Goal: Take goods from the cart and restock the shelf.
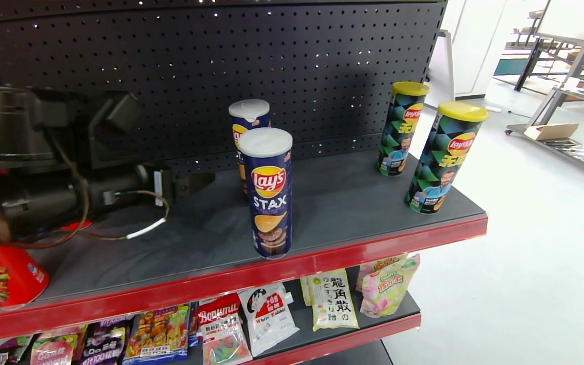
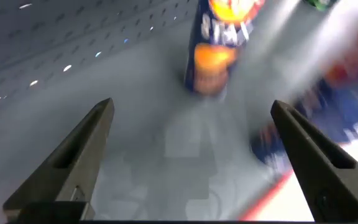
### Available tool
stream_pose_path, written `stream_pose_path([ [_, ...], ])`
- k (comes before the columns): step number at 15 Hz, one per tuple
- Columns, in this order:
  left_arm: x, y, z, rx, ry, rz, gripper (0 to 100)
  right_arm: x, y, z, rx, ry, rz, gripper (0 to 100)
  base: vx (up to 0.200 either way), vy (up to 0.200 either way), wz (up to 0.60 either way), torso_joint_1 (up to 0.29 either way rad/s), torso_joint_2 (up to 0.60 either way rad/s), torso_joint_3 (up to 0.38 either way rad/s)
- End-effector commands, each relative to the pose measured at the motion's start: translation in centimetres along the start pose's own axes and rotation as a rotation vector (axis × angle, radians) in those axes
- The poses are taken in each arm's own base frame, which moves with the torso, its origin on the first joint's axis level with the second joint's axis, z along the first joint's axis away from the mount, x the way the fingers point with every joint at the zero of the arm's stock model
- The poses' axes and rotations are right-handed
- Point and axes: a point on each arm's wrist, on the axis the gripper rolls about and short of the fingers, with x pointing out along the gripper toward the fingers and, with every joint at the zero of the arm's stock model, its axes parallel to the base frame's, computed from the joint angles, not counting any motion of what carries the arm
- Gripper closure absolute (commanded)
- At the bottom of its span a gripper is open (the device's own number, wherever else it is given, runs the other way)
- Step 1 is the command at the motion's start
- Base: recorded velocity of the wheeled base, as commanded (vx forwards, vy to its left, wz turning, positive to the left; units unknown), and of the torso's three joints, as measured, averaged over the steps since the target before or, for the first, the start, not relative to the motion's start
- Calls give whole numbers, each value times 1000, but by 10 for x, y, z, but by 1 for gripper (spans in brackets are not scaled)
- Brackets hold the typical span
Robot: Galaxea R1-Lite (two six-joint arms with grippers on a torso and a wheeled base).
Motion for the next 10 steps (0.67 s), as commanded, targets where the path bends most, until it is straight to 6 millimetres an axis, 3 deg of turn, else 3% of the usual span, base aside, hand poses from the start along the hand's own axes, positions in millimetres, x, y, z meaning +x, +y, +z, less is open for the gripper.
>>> stream_pose_path([
  [1,-101,-3,-20,14,-80,40,0,0,0,0,0,2,0,0,0,0,0,0,0,0],
  [2,-147,-5,-33,-2,-52,78,0,0,0,0,0,1,0,0,0,0,0,0,0,0],
  [3,-147,-5,-33,-2,-52,78,0,0,0,0,0,1,0,0,0,0,0,0,0,0],
  [4,-194,-12,-63,-23,-38,133,0,0,0,0,0,1,0,0,0,0,0,0,0,0],
  [5,-215,-17,-86,-23,-76,167,0,0,0,0,0,1,0,0,0,0,0,0,0,0],
  [7,-231,-21,-115,-24,-124,266,0,0,0,0,0,2,0,0,0,0,0,0,0,0],
  [10,-238,-22,-131,-114,-165,341,0,0,0,0,0,1,0,0,0,0,0,0,0,0],
])
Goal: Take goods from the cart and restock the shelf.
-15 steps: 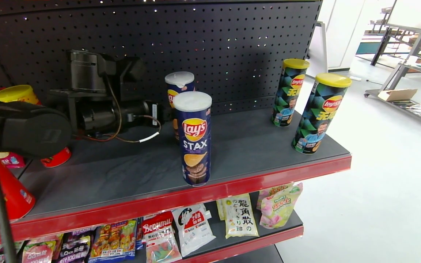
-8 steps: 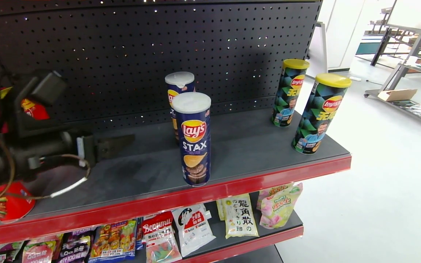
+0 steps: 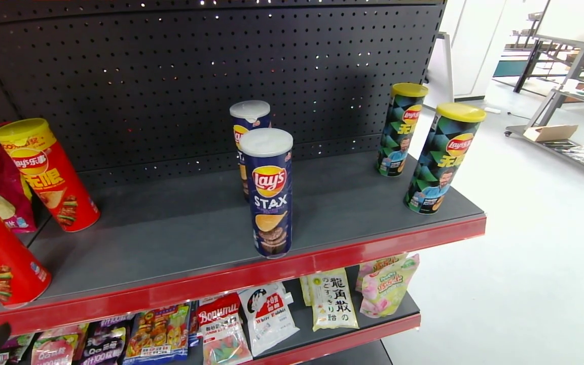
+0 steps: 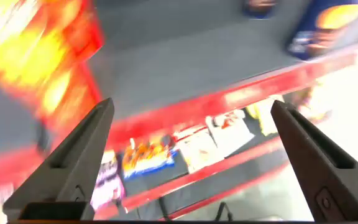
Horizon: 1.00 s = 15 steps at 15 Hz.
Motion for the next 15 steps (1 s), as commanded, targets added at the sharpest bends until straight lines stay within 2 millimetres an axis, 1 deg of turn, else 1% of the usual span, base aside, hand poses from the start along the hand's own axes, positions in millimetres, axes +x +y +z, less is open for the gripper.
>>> stream_pose_path([
  [1,-23,3,-26,-74,-93,44,0,0,0,0,0,2,0,0,0,0,0,0,0,0],
  [2,-23,3,-32,-88,-95,51,0,0,0,0,0,2,0,0,0,0,0,0,0,0],
  [3,-26,3,-42,-74,-112,39,0,0,0,0,0,0,0,0,0,0,0,0,0,0],
  [5,-31,5,-63,55,-146,8,0,0,0,0,0,0,0,0,0,0,0,0,0,0],
  [6,-34,7,-76,110,-187,-62,0,0,0,0,0,0,0,0,0,0,0,0,0,0],
  [9,-29,9,-76,88,-139,124,0,0,0,0,0,2,0,0,0,0,0,0,0,0],
  [11,-28,6,-77,59,-123,229,0,0,0,0,-6,0,3,0,0,0,0,0,0,0],
  [12,-26,3,-82,38,-115,301,0,0,0,0,0,0,2,0,0,0,0,0,0,0],
  [13,-25,3,-89,19,-113,331,0,0,0,0,0,2,2,0,0,0,0,0,0,0],
  [15,-25,3,-106,19,-152,304,0,0,0,0,-6,2,-1,0,0,0,0,0,0,0],
])
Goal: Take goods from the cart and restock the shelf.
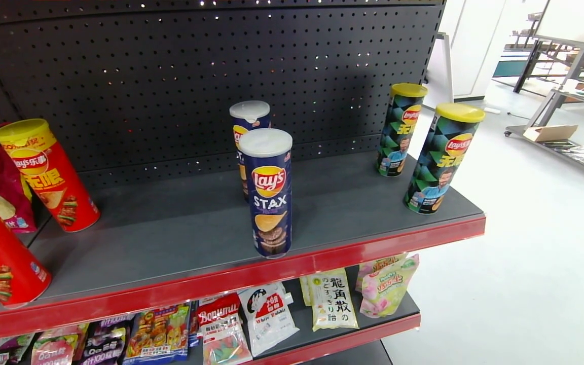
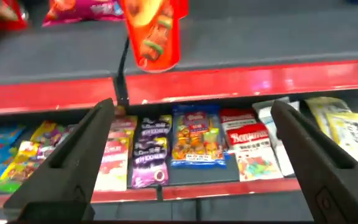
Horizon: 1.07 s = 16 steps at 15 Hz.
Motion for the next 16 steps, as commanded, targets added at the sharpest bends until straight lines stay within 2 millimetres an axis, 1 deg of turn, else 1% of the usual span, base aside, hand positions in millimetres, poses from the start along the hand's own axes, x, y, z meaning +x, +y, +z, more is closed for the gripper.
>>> stream_pose_path([
  [1,-2,0,-17,-10,-38,-24,0,0,0,0,0,1,-4,0,0,0,600,7,2,-2],
  [4,-2,-1,-18,-11,-37,-89,0,0,0,0,0,2,-3,0,0,0,600,4,4,4],
  [6,0,-2,-21,-10,-27,-92,0,0,0,0,4,1,-3,0,0,0,600,12,7,9],
  [11,1,-2,-24,-16,-21,-107,0,0,0,0,0,1,0,0,0,0,0,0,0,0],
  [12,2,-3,-24,-13,-32,-129,0,0,0,0,4,1,2,0,0,0,0,0,0,0],
  [13,5,-5,-24,-21,-72,-186,0,0,0,0,8,-1,13,0,0,0,0,0,0,0],
  [14,11,-8,-30,-23,-125,-258,0,0,1,0,2,2,52,0,0,0,0,0,0,0],
  [15,13,-9,-29,-17,-163,-273,0,0,2,1,-24,-6,81,0,0,0,0,0,0,0],
  [16,13,-8,-32,-21,-136,-259,0,-1,2,7,-27,-29,95,0,0,0,0,0,0,0],
])
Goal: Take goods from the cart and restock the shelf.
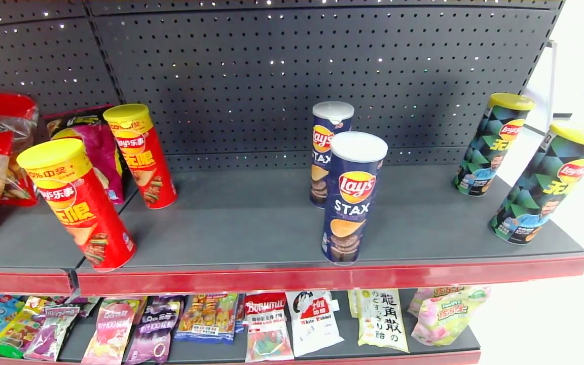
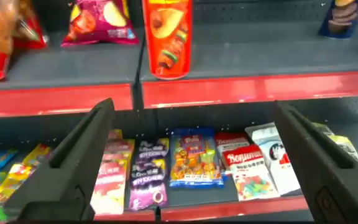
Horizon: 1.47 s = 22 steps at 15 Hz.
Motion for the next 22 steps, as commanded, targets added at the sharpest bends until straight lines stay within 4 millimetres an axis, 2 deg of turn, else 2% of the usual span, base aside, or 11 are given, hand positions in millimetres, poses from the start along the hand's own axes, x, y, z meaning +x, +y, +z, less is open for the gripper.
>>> stream_pose_path([
  [1,2,0,-11,-11,64,18,0,-2,0,27,19,-41,42,0,0,0,0,0,0,0],
  [2,2,1,-11,-30,61,40,0,14,-4,99,128,-27,73,0,0,0,0,0,0,0],
  [3,2,1,-11,-23,61,40,0,27,-6,140,138,-41,95,0,0,0,0,0,0,0],
  [4,2,1,-11,-17,61,38,0,41,-7,168,98,-45,129,0,0,0,0,0,0,0],
  [5,2,1,-11,-20,61,38,0,62,-6,180,35,-9,190,0,0,0,0,0,0,0],
  [6,2,1,-11,-20,61,38,0,72,-5,182,13,13,232,0,0,0,0,0,0,0],
  [7,2,1,-11,-18,61,38,0,102,4,179,8,116,398,0,0,0,0,0,0,0],
  [10,2,1,-11,-17,61,38,0,141,38,161,-2,300,654,0,0,0,0,0,0,0],
  [12,2,1,-11,-18,61,38,0,162,56,151,-14,394,716,0,0,0,0,0,0,0],
  [14,2,1,-11,-18,61,38,0,177,68,144,-19,455,749,0,0,0,0,0,0,0],
  [22,2,1,-11,-18,61,38,0,208,87,114,-37,599,721,0,0,0,0,0,0,0],
])
